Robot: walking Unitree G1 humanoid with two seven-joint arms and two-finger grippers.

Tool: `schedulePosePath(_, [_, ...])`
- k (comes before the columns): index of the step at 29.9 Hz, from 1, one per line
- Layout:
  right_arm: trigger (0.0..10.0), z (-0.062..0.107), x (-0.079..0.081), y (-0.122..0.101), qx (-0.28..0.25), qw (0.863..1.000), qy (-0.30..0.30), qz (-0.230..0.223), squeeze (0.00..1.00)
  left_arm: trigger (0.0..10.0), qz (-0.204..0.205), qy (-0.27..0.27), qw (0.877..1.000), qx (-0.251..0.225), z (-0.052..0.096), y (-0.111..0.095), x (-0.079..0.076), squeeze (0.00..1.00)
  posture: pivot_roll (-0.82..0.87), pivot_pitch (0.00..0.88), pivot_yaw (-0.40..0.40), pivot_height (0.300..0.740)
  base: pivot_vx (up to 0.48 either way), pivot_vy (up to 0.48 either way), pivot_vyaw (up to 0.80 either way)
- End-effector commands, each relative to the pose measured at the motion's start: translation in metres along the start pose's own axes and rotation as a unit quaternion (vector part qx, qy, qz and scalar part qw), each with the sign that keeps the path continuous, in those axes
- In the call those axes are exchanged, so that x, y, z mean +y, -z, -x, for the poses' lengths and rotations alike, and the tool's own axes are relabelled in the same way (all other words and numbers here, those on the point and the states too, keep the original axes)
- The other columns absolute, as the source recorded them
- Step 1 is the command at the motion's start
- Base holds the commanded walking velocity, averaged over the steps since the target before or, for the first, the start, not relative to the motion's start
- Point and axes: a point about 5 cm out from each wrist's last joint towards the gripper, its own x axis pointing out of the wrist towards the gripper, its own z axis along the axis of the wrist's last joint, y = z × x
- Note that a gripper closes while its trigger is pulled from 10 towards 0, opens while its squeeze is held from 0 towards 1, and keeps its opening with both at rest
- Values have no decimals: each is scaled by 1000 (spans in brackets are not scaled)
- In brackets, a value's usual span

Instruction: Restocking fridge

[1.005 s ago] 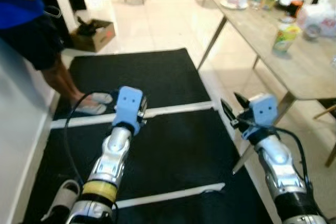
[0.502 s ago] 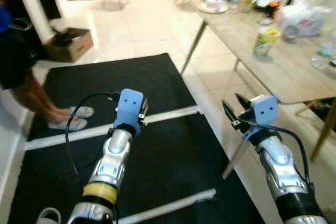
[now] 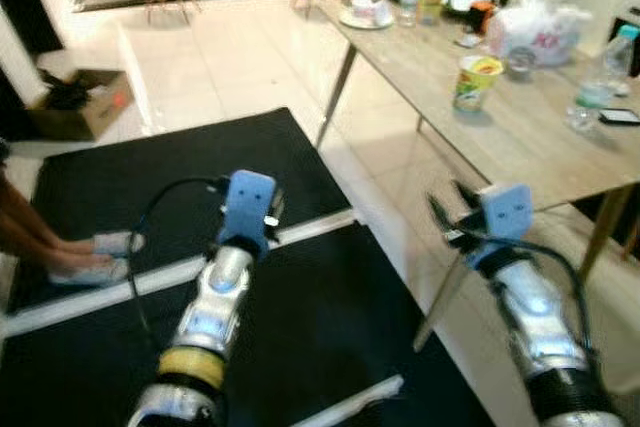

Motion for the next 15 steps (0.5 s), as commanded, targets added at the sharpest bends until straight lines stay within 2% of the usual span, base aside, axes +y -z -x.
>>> schedulePosePath(1, [10000, 3, -5, 1, 2, 1000, 5, 7, 0, 10000, -6, 3, 1000, 3, 1, 2, 0, 24, -5, 0, -31, 740, 330, 0, 0])
schedulePosePath(9, [10000, 3, -4, 0, -2, 1000, 2, 12, 0, 10000, -6, 3, 1000, 3, 0, 2, 0, 24, -5, 0, -31, 740, 334, 0, 0])
schedulePosePath(12, [10000, 3, -4, 0, -1, 1000, 1, 13, 0, 10000, -7, 3, 1000, 3, 0, 2, 0, 24, -5, 0, -31, 740, 334, 0, 406])
schedulePosePath(15, [10000, 3, -4, 1, 1, 1000, 2, 12, 0, 10000, -6, 3, 1000, 3, 0, 2, 0, 24, -5, 0, -31, 740, 333, 0, 0])
